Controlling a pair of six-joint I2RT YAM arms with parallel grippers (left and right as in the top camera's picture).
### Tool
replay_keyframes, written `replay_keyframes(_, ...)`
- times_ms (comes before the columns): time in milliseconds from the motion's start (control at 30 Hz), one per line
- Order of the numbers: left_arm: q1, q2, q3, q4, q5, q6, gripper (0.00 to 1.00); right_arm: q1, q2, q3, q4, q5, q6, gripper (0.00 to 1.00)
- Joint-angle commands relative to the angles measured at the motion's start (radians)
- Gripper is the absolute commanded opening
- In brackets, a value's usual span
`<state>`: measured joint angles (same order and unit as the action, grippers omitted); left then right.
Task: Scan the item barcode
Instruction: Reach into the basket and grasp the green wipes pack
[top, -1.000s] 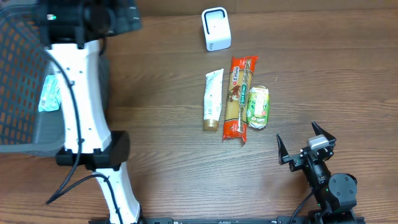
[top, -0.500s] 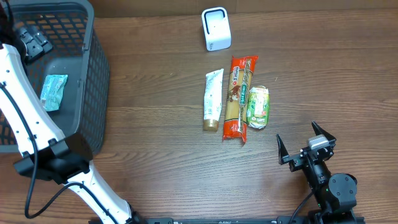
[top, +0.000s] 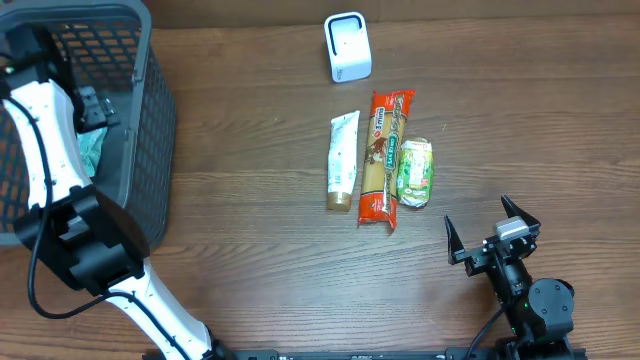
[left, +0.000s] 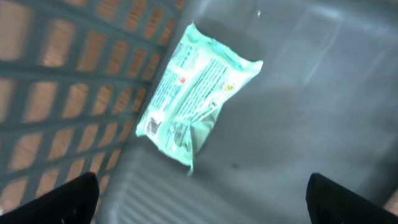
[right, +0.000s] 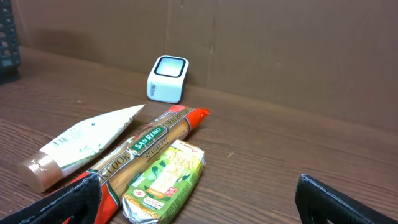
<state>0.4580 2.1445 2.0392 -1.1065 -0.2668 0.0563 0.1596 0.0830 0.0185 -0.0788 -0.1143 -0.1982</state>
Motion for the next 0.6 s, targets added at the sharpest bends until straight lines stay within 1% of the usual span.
replay_keyframes(0,-0.006,-0.019,-0.101,0.091,-0.046,0.140,0.98,0.006,-0.007,-0.010,0.005,0.009,-0.001,1.00)
replay_keyframes(100,-0.006,-0.019,-0.174,0.178,-0.047,0.230,0.96,0.006,-0.007,-0.010,0.005,0.009,-0.001,1.00)
replay_keyframes(133,-0.007,-0.019,-0.216,0.231,-0.047,0.308,0.95,0.006,-0.007,-0.010,0.005,0.009,-0.001,1.00)
replay_keyframes(200,-0.006,-0.019,-0.248,0.279,-0.047,0.354,0.95,0.006,-0.007,-0.010,0.005,0.009,-0.001,1.00)
replay_keyframes(400,0.008,-0.018,-0.331,0.423,-0.040,0.356,0.89,0.006,-0.007,-0.010,0.005,0.009,-0.001,1.00)
replay_keyframes(467,0.021,-0.018,-0.370,0.476,0.035,0.356,0.89,0.006,-0.007,-0.010,0.005,0.009,-0.001,1.00)
replay_keyframes(567,0.033,-0.018,-0.397,0.507,0.110,0.356,0.86,0.006,-0.007,-0.010,0.005,0.009,-0.001,1.00)
